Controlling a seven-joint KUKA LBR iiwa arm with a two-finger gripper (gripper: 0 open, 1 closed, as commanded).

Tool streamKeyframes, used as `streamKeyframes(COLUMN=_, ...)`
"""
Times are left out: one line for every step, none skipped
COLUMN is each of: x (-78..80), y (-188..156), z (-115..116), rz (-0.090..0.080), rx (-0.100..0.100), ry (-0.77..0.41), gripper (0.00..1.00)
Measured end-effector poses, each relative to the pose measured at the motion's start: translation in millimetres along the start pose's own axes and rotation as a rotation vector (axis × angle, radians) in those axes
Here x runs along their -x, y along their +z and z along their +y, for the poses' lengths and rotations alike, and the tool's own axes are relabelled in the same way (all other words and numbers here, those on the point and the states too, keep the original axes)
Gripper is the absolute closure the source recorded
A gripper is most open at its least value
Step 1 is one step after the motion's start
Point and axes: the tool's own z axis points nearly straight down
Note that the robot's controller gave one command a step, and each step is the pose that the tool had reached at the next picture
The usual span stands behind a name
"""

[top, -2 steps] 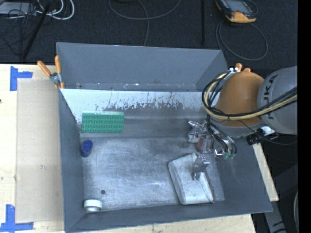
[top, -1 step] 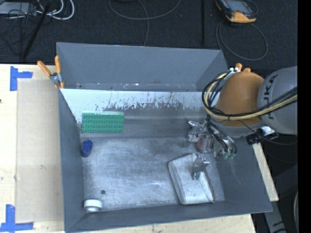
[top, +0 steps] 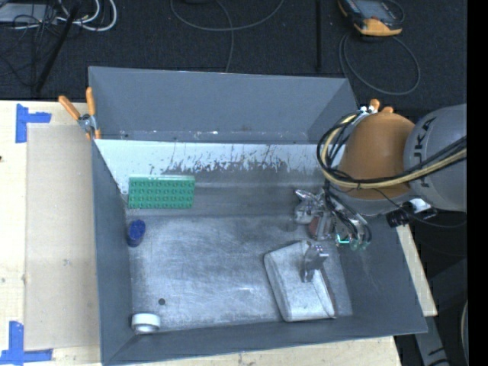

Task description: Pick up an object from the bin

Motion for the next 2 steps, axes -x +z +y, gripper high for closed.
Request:
streamKeyframes(x=-6.7, y=-2.1, z=0.4, rz=-0.017, rx=-0.004, ry=0.019, gripper=0.0)
streamKeyframes(x=-7.1, y=-2.2, z=0.3, rz=-0.017, rx=-0.004, ry=0.02, gripper=1.0)
